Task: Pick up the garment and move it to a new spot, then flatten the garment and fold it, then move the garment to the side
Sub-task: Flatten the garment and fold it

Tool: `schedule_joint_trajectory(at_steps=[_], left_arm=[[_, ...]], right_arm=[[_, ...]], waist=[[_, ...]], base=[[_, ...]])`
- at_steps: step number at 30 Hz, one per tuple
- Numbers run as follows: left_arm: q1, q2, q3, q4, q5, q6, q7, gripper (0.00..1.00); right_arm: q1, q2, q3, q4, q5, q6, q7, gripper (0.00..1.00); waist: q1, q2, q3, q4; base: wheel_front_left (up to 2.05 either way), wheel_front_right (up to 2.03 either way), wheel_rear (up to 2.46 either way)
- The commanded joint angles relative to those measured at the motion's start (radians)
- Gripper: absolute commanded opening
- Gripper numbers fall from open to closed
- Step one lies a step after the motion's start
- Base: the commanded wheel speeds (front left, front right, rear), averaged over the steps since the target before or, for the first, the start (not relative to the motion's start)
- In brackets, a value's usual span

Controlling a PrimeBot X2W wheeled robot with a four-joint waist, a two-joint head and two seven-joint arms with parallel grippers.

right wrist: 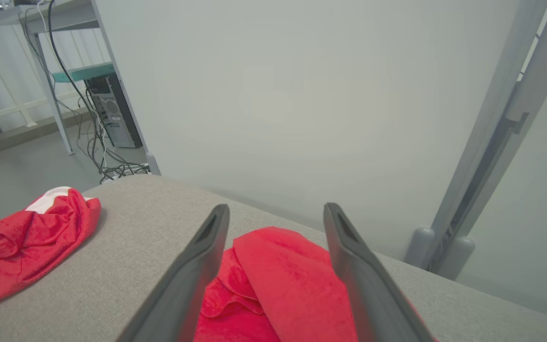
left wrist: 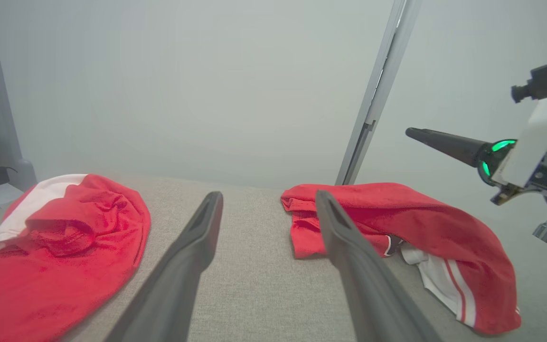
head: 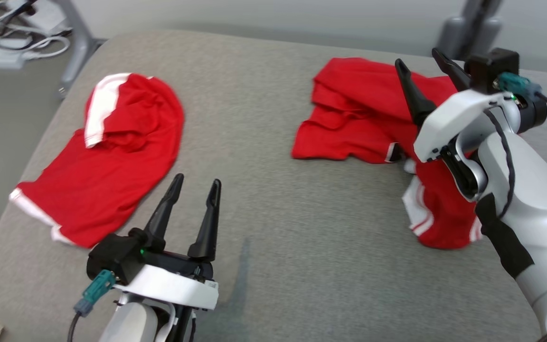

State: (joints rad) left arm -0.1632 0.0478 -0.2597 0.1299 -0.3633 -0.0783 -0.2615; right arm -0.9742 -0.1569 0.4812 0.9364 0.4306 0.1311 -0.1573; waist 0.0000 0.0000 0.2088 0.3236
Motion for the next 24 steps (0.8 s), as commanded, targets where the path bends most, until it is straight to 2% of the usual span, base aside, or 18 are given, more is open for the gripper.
schedule_joint_trajectory(at_steps=[1, 6, 11, 17, 24], left_arm=[[-0.003, 0.004, 0.019, -0.004, -0.003, -0.003, -0.004, 1.0], [-0.014, 0.004, 0.07, -0.002, 0.001, -0.003, -0.004, 1.0], [-0.021, 0.004, 0.125, 0.005, 0.006, -0.001, -0.004, 1.0], [-0.02, 0.004, 0.16, 0.019, 0.005, -0.004, -0.004, 1.0], [-0.024, 0.004, 0.173, 0.056, 0.01, 0.0, -0.004, 1.0]], right_arm=[[0.034, -0.017, 0.009, -0.04, 0.021, -0.001, -0.034, 1.0], [0.133, -0.067, -0.007, -0.164, 0.034, -0.001, -0.091, 1.0], [0.273, -0.075, -0.106, -0.307, 0.003, -0.001, -0.11, 1.0], [0.5, -0.004, -0.288, -0.504, -0.077, -0.001, -0.108, 1.0], [0.662, 0.072, -0.392, -0.612, -0.149, -0.001, -0.108, 1.0]], waist=[[0.0, 0.0, -0.034, -0.076], [0.0, 0.0, -0.054, -0.158], [0.0, 0.0, -0.071, -0.227], [0.0, 0.0, -0.075, -0.287], [0.0, 0.0, -0.061, -0.321]], base=[[0.0, 0.0, 0.0], [0.0, 0.0, 0.0], [0.0, 0.0, 0.0], [0.0, 0.0, 0.0], [0.0, 0.0, 0.0]])
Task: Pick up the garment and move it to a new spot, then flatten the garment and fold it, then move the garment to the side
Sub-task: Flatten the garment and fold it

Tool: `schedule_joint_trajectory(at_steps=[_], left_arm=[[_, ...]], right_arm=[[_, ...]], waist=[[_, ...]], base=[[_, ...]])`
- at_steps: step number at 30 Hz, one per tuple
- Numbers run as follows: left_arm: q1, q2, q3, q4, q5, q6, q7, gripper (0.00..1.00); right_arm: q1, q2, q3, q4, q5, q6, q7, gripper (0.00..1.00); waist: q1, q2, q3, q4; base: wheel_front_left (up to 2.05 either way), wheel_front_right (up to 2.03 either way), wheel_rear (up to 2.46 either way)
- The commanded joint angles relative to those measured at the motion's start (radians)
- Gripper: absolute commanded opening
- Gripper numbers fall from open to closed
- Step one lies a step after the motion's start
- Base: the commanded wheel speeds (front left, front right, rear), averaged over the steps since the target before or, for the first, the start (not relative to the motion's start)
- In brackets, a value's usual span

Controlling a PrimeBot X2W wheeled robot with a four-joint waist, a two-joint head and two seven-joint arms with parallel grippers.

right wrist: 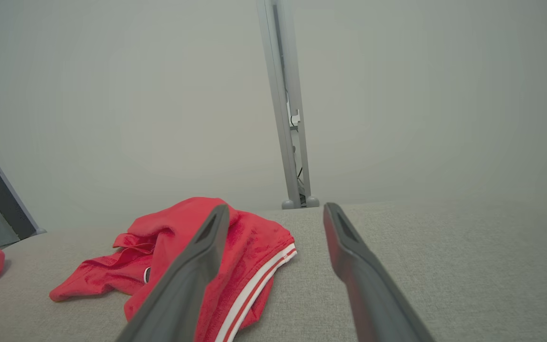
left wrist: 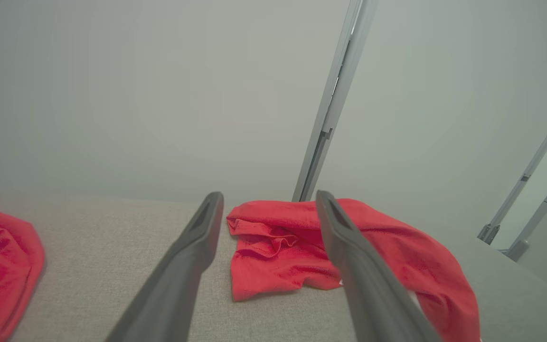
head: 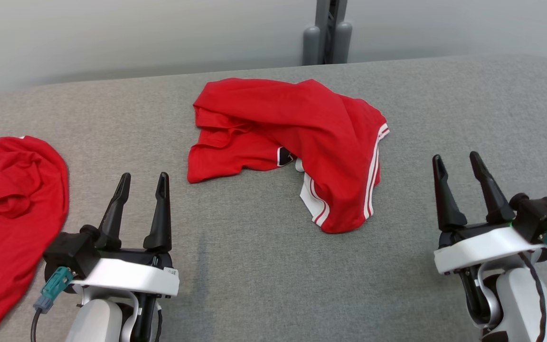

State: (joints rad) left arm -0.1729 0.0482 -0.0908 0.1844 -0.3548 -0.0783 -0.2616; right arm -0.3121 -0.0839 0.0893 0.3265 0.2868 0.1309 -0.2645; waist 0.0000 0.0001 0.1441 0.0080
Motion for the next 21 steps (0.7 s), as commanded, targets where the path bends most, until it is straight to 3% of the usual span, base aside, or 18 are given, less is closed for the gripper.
schedule_joint_trajectory(at_steps=[1, 12, 16, 21], left_arm=[[-0.015, 0.004, 0.007, 0.007, 0.001, 0.0, -0.004, 1.0], [-0.061, 0.004, 0.003, 0.143, 0.04, 0.007, -0.004, 1.0], [-0.107, 0.004, 0.002, 0.238, 0.056, 0.003, -0.004, 1.0], [-0.202, 0.011, 0.037, 0.415, 0.046, 0.032, -0.004, 1.0]], right_arm=[[0.012, 0.003, -0.002, -0.015, -0.013, 0.0, -0.001, 1.0], [0.016, 0.027, 0.005, -0.065, -0.039, 0.0, -0.001, 1.0], [0.015, 0.029, 0.012, -0.069, -0.048, 0.0, -0.001, 1.0], [0.012, 0.031, 0.006, -0.079, -0.05, 0.0, -0.001, 1.0]], waist=[[0.0, -0.0001, 0.007, -0.01], [0.0, -0.0001, 0.052, -0.078], [0.0, -0.0001, 0.076, -0.113], [0.0, -0.0001, 0.108, -0.156]], base=[[0.0, 0.0, 0.0], [0.0, 0.0, 0.0], [0.0, 0.0, 0.0], [0.0, 0.0, 0.0]])
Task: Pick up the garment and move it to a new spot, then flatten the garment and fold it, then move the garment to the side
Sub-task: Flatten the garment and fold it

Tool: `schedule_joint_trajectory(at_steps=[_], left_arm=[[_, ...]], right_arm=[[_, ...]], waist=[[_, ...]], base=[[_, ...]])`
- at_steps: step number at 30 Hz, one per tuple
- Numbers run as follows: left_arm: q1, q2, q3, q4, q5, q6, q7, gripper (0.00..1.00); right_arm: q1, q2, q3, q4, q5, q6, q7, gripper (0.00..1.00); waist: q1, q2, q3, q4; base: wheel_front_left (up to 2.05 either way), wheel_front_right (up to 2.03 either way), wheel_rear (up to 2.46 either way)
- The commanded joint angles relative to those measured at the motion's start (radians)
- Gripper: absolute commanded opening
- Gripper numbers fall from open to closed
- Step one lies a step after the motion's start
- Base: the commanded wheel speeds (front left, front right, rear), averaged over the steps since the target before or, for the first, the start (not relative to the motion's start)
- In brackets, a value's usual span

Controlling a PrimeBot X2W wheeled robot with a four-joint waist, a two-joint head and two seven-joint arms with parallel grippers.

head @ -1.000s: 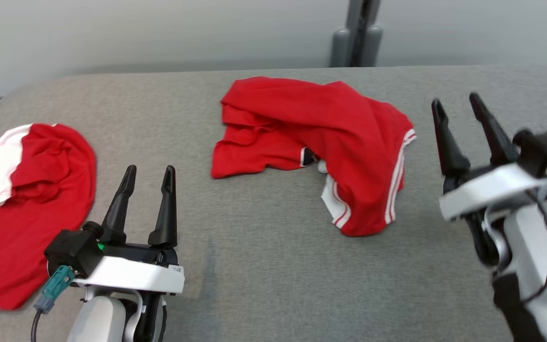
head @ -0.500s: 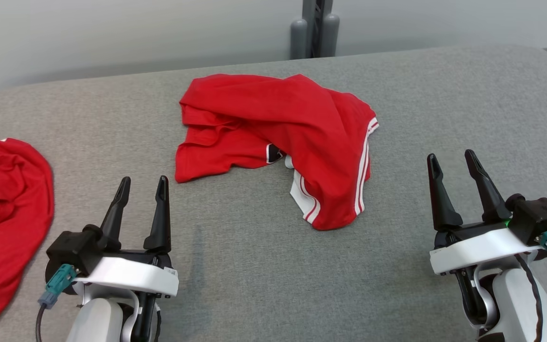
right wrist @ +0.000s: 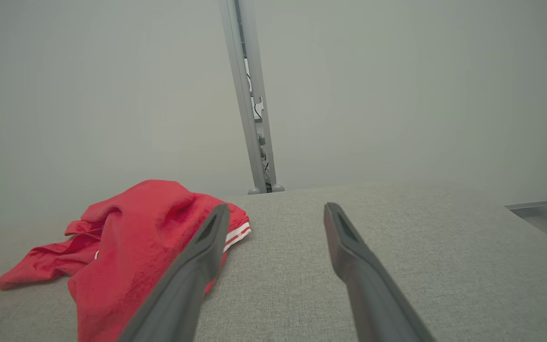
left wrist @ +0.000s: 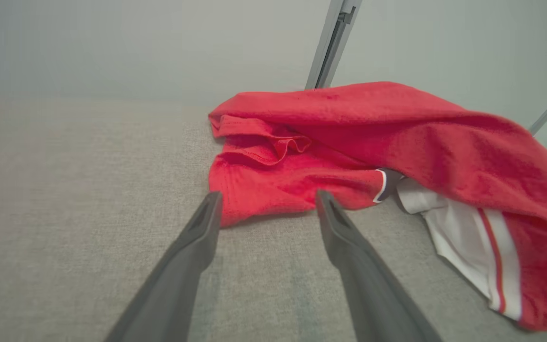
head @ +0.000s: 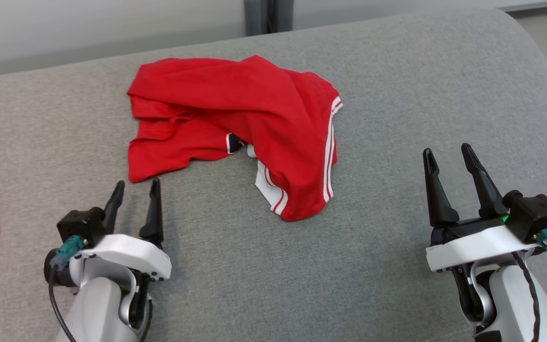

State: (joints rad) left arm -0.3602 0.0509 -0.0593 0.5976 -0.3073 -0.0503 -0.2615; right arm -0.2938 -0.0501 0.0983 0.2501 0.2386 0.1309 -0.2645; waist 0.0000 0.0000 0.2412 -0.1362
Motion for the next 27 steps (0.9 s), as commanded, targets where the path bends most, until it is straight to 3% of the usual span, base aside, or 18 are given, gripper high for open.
schedule_joint_trajectory(at_steps=[1, 10, 15, 16, 17, 18, 19, 27], left_arm=[[-0.034, 0.011, 0.014, 0.032, -0.009, 0.01, -0.003, 1.0], [-0.167, 0.046, 0.054, 0.239, -0.046, 0.023, 0.001, 1.0], [-0.208, 0.052, 0.044, 0.326, -0.053, -0.003, 0.014, 1.0], [-0.215, 0.051, 0.037, 0.343, -0.054, -0.012, 0.017, 0.51], [-0.215, 0.051, 0.037, 0.343, -0.054, -0.012, 0.017, 0.51], [-0.22, 0.049, 0.033, 0.356, -0.055, -0.021, 0.017, 0.05], [-0.226, 0.049, 0.029, 0.365, -0.055, -0.026, 0.016, 0.0], [-0.224, 0.043, 0.025, 0.332, -0.077, -0.062, -0.003, 0.0]], right_arm=[[-0.008, -0.003, -0.003, -0.005, -0.002, 0.0, -0.001, 1.0], [-0.018, -0.003, 0.009, -0.023, 0.016, 0.0, -0.001, 1.0], [-0.013, -0.003, 0.007, -0.025, 0.023, 0.0, -0.001, 1.0], [-0.012, -0.003, 0.007, -0.024, 0.024, 0.0, -0.001, 1.0], [-0.012, -0.003, 0.007, -0.024, 0.024, 0.0, -0.001, 1.0], [-0.011, -0.002, 0.007, -0.023, 0.025, 0.0, -0.001, 1.0], [-0.011, -0.002, 0.007, -0.022, 0.025, 0.0, -0.001, 1.0], [-0.005, -0.002, 0.03, 0.019, 0.03, 0.0, -0.001, 1.0]], waist=[[0.0, 0.0, 0.016, -0.017], [0.0, 0.0, 0.052, -0.056], [0.0, 0.0, 0.063, -0.064], [0.0, 0.0, 0.064, -0.064], [0.0, 0.0, 0.064, -0.064], [0.0, 0.0, 0.065, -0.063], [0.0, 0.0, 0.065, -0.062], [0.0, 0.0, 0.039, -0.019]], base=[[0.0, 0.0, 0.0], [0.0, 0.0, 0.0], [0.0, 0.0, 0.0], [0.0, 0.0, 0.0], [0.0, 0.0, 0.0], [0.0, 0.0, 0.0], [0.0, 0.0, 0.0], [0.0, 0.0, 0.0]])
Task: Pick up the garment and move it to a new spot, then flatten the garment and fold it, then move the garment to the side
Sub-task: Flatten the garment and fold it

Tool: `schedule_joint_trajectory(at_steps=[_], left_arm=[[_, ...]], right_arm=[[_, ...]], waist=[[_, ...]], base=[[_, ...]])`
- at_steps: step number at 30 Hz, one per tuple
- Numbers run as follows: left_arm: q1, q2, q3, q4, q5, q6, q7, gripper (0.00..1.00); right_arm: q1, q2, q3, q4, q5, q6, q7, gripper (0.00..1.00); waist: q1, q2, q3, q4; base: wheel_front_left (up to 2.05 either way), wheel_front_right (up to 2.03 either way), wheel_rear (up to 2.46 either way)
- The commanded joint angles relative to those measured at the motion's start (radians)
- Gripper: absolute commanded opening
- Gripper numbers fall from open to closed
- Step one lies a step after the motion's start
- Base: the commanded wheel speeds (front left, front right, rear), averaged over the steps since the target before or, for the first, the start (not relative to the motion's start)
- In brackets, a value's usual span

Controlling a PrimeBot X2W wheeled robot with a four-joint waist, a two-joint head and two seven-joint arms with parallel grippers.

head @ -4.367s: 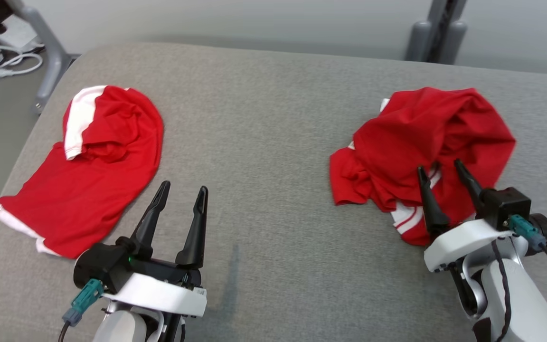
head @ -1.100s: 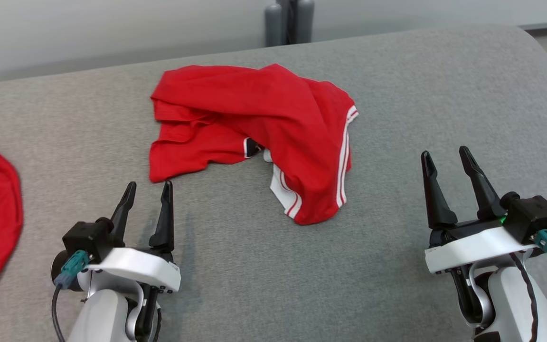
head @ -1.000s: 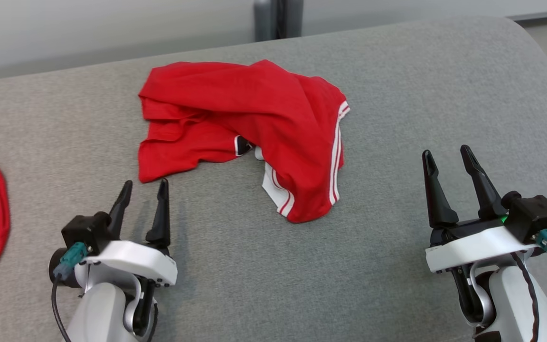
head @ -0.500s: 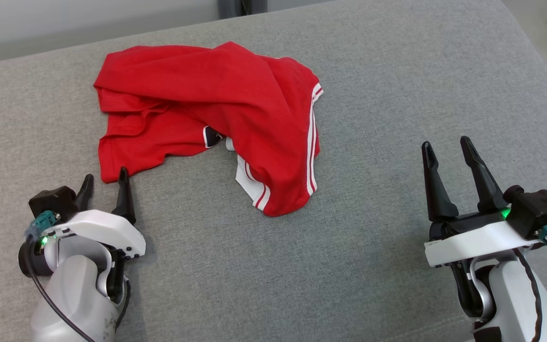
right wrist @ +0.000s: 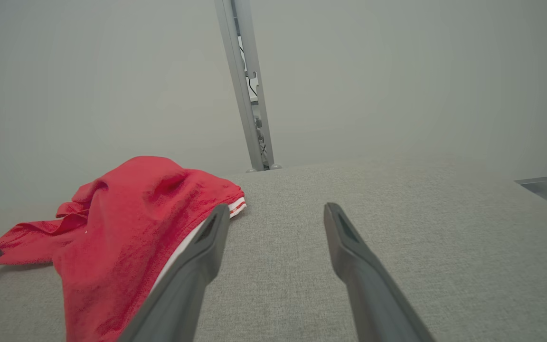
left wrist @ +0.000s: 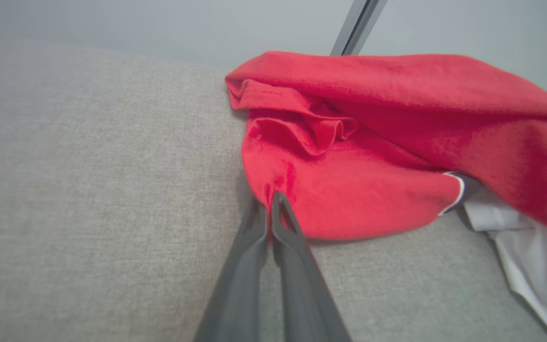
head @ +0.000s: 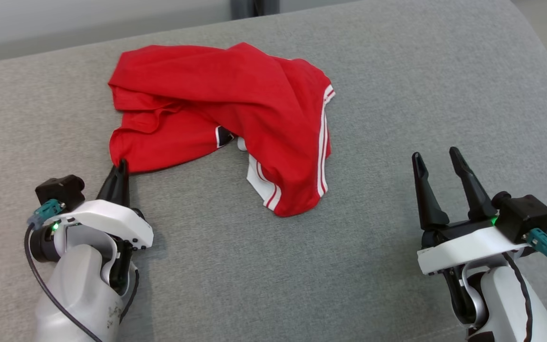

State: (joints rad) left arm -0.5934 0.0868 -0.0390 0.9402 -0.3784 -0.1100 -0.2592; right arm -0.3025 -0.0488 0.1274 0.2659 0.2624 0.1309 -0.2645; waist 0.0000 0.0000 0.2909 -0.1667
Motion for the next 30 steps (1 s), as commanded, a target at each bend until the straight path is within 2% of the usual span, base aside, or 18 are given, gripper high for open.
schedule_joint_trajectory(at_steps=[1, 12, 20, 21, 22, 23, 24, 30], left_arm=[[0.015, 0.006, 0.011, -0.038, -0.009, -0.004, -0.006, 0.0], [0.18, -0.022, 0.073, -0.368, 0.036, -0.002, -0.006, 0.0], [0.263, -0.032, 0.03, -0.44, 0.055, -0.004, -0.006, 0.0], [0.271, -0.033, 0.02, -0.439, 0.054, -0.005, -0.006, 0.1], [0.278, -0.034, 0.01, -0.437, 0.051, -0.005, -0.006, 0.35], [0.282, -0.033, 0.001, -0.435, 0.053, -0.002, -0.006, 0.92], [0.288, -0.033, -0.013, -0.427, 0.057, 0.003, -0.006, 1.0], [0.297, -0.035, -0.076, -0.432, 0.028, 0.017, -0.006, 1.0]], right_arm=[[0.004, -0.004, 0.006, 0.01, 0.014, 0.0, -0.001, 1.0], [0.008, -0.004, 0.089, 0.159, 0.128, 0.0, 0.001, 1.0], [-0.027, -0.005, 0.14, 0.28, 0.216, 0.0, 0.0, 1.0], [-0.033, -0.005, 0.142, 0.296, 0.225, 0.0, 0.0, 1.0], [-0.037, -0.005, 0.142, 0.312, 0.241, 0.0, 0.0, 1.0], [-0.041, -0.005, 0.14, 0.33, 0.257, 0.0, 0.0, 1.0], [-0.046, -0.005, 0.139, 0.348, 0.267, 0.0, 0.0, 1.0], [-0.079, -0.005, 0.143, 0.442, 0.337, 0.0, -0.001, 1.0]], waist=[[0.0, 0.0, -0.016, 0.019], [0.0, 0.0, -0.081, 0.134], [0.0, 0.0, -0.107, 0.22], [0.0, 0.0, -0.108, 0.229], [0.0, 0.0, -0.11, 0.238], [0.0, 0.0, -0.112, 0.247], [0.0, 0.0, -0.113, 0.254], [0.0, 0.0, -0.113, 0.292]], base=[[0.0, 0.0, 0.0], [0.0, 0.0, 0.0], [0.0, 0.0, 0.0], [0.0, 0.0, 0.0], [0.0, 0.0, 0.0], [0.0, 0.0, 0.0], [0.0, 0.0, 0.0], [0.0, 0.0, 0.0]])
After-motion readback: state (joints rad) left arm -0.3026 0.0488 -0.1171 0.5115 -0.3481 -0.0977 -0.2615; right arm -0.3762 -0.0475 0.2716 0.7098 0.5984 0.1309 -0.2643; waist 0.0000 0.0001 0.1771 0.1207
